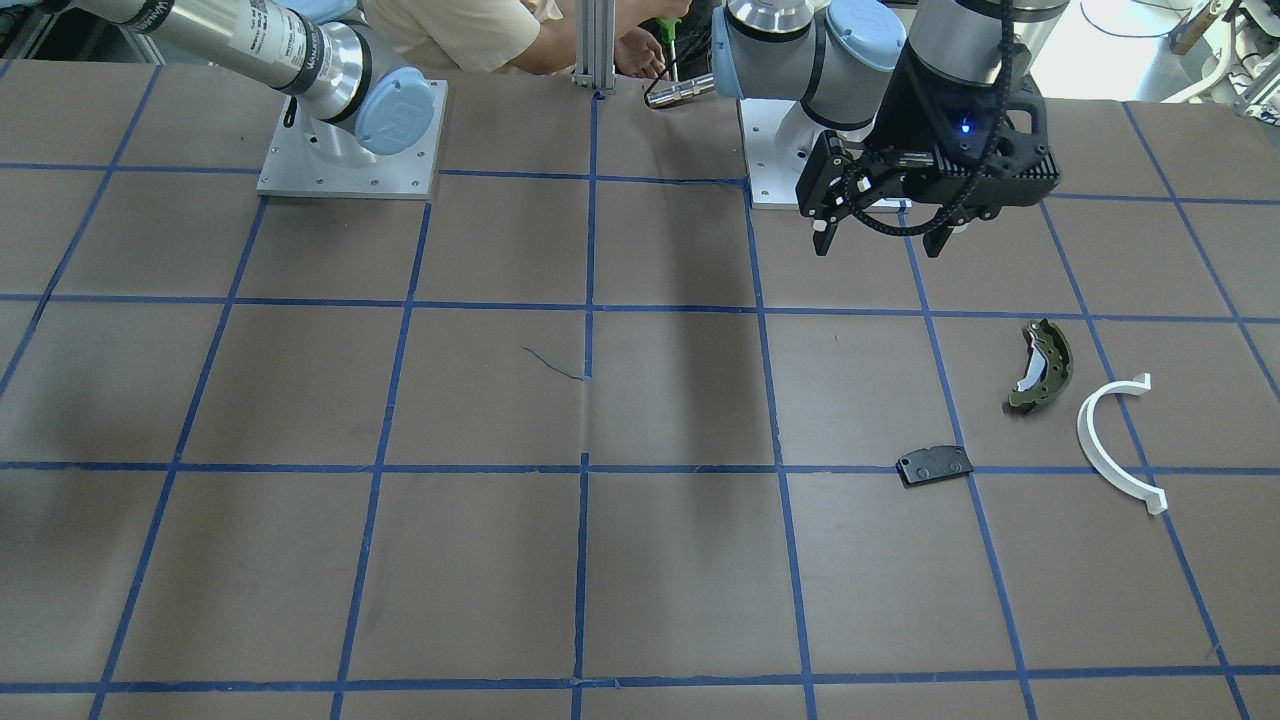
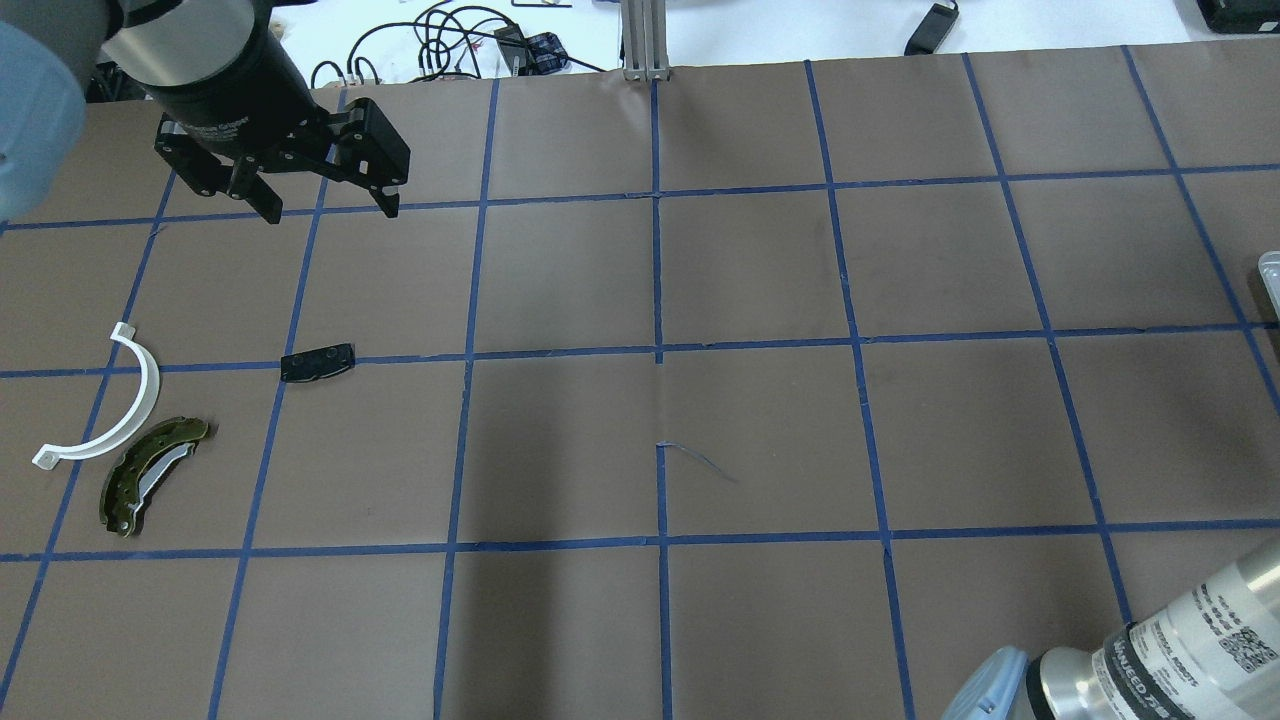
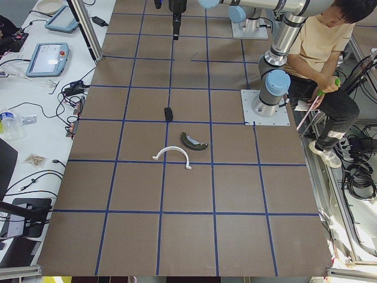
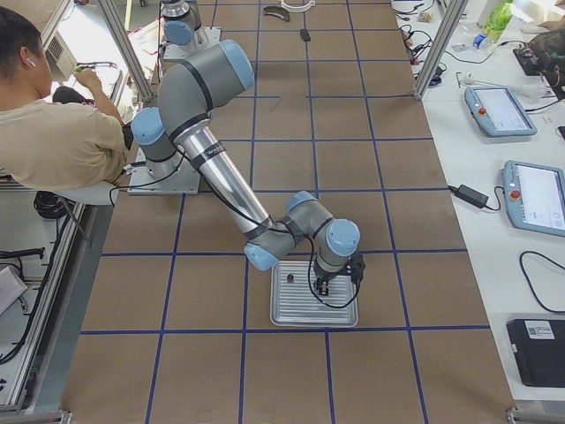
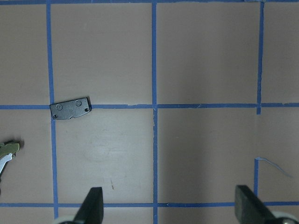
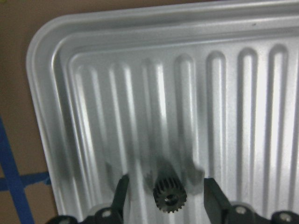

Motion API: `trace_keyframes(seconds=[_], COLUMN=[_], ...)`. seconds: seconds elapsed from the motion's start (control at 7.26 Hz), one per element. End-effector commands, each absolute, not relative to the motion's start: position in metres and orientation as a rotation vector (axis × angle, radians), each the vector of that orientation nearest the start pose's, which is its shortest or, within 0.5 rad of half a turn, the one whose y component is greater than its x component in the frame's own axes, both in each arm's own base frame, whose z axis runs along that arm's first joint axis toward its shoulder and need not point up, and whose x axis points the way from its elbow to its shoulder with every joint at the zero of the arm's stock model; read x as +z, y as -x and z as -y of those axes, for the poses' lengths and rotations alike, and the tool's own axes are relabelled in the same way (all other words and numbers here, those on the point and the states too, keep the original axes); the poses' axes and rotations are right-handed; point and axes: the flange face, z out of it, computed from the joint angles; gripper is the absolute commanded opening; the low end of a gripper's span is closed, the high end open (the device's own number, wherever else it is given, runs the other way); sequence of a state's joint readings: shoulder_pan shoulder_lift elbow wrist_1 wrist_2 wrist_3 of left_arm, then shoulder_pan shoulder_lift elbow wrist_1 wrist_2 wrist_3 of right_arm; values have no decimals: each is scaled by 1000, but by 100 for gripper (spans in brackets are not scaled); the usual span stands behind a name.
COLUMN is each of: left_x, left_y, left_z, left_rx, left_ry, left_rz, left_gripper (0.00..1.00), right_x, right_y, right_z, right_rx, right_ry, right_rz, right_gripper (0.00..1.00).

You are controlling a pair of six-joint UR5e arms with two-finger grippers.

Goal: Place bearing gear from tray to pile

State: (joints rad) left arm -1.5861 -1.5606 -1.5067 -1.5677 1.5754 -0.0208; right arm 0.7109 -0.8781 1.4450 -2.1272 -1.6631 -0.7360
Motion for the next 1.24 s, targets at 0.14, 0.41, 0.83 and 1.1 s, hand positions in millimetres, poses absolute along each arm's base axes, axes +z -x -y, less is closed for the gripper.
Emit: trace_keyframes(seconds=[0.14, 0.41, 0.83, 1.1], left_x=[526, 526, 527, 526], left_y=[140, 140, 140, 140], left_z=[490, 489, 489, 489], left_rx=[-118, -120, -123, -118], left_ry=[7, 7, 7, 7], left_rz=[-3136, -3136, -3136, -3136], left_gripper=[100, 100, 100, 100], right_x=[181, 183, 209, 246], right_y=[452, 452, 438, 402], right_z=[550, 549, 542, 550], right_rx=[128, 128, 184, 214], right_ry=[-199, -199, -197, -220], right_rz=[-3187, -3187, -3134, -3113], right_gripper=[17, 0, 0, 0])
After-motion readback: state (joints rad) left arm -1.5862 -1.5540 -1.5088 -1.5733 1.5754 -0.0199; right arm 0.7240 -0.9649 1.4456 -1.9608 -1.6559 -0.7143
